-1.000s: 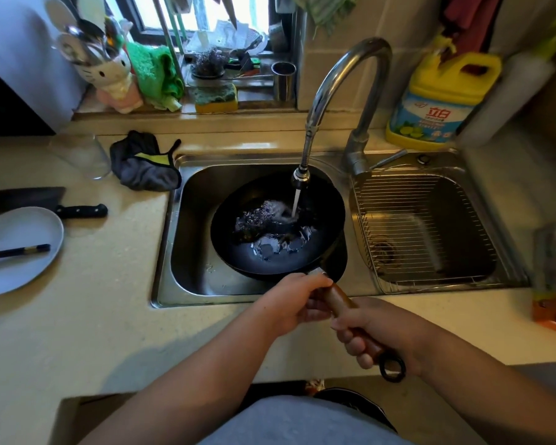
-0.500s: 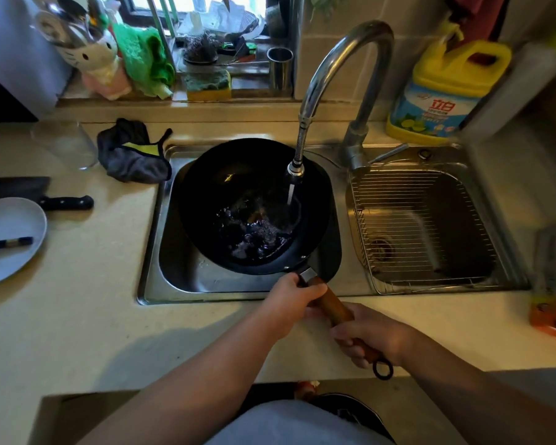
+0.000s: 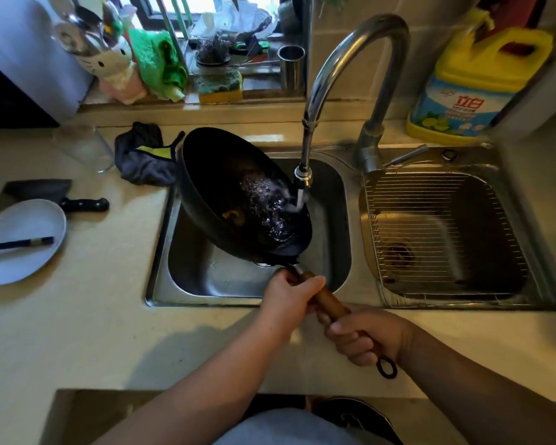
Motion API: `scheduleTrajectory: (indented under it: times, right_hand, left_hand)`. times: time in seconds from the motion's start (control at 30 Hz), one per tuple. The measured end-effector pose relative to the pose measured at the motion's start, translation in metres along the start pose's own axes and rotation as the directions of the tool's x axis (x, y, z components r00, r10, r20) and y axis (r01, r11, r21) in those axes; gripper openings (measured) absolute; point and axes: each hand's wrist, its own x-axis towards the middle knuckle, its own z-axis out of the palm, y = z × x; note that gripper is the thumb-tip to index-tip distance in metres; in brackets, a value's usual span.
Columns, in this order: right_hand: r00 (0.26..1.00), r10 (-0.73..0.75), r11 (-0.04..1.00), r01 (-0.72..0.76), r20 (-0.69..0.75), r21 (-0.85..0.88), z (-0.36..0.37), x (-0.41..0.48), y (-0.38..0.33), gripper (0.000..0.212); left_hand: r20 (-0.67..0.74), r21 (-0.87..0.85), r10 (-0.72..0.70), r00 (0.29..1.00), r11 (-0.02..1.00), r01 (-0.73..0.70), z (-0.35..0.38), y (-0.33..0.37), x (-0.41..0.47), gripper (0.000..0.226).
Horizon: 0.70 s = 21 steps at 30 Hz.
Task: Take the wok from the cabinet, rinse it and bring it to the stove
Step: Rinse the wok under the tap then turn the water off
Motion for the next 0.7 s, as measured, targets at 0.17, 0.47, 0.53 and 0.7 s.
scheduleTrajectory:
  times: [0.17,0.47,0.53,0.7]
  right_hand:
    - [0.996,-0.029,0.958,0.004,0.082,0.287,0.02,-0.003,-0.009,0.032]
    - [0.981,0.045,0.921,0.032,-0.187,0.389,0.068,-0.011,-0.02,0.042]
    - [0.959,0.039,0.954,0.049,-0.282,0.296,0.076,-0.013,-0.021,0.049]
    - [0.903,0.047,0.994,0.0,-0.428,0.11,0.092,-0.016,-0.031,0.032]
  left_hand:
    - [0.044,-0.067,-0.015,0.999,0.998,0.018,0.0,0.02,-0.002,0.016]
    - [0.192,-0.057,-0.108,0.975,0.991,0.121,-0.009,0.027,-0.011,0.018]
    - [0.23,-0.068,-0.121,0.966,0.988,0.14,-0.007,0.028,-0.013,0.013]
    - [0.297,-0.134,-0.12,0.947,0.977,0.166,-0.007,0.029,-0.015,0.013]
